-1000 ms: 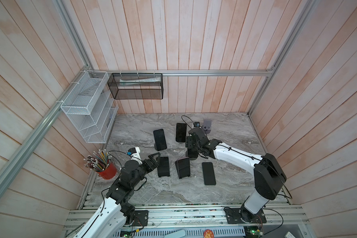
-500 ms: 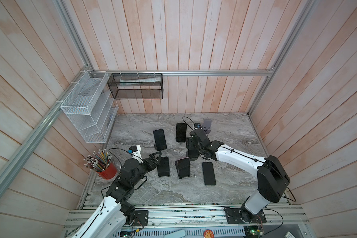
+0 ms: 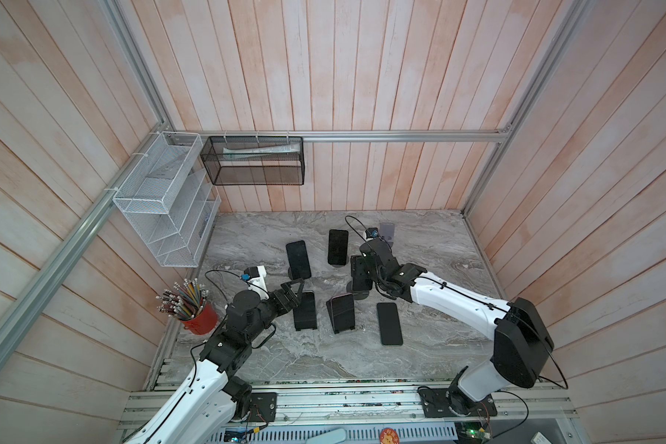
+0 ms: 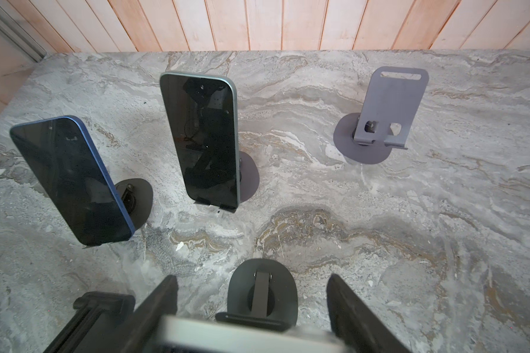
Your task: Remove the phone from the phone stand
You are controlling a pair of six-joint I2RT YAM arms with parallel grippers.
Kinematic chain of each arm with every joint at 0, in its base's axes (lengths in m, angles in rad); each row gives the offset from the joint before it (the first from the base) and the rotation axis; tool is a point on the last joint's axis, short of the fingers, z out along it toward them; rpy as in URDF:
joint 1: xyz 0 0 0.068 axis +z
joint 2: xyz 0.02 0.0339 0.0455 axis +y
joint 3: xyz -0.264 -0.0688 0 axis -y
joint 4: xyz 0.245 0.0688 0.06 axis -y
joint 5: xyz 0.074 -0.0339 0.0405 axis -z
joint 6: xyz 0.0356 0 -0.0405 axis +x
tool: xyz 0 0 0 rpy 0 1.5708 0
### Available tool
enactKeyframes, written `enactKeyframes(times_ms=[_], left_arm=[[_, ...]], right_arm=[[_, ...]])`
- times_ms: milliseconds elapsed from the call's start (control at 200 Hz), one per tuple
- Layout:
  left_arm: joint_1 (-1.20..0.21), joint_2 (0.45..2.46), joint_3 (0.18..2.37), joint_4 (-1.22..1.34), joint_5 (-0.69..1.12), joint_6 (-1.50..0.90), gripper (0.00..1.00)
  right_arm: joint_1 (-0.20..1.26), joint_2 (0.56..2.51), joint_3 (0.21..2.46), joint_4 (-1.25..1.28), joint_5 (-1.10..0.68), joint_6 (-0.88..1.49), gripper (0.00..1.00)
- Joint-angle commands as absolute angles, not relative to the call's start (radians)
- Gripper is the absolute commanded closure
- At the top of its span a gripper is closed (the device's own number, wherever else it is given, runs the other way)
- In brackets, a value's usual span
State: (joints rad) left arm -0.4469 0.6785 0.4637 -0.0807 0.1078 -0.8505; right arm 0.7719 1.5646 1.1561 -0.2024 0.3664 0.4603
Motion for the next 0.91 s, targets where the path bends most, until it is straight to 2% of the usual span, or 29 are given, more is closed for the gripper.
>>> enactKeyframes(times_ms=[0, 900], left_arm=[[-0.443, 0.669, 0.465, -0.050, 0.127, -0.851, 0.00], [-0.443, 0.659, 0.469, -0.072, 0.133, -0.830, 0.00]], right_arm=[[0.779, 1.518, 1.144, -0.175, 0.396, 0.442, 0.27], [0.780, 1.406, 1.121, -0.200, 0.388, 0.436, 0.28]])
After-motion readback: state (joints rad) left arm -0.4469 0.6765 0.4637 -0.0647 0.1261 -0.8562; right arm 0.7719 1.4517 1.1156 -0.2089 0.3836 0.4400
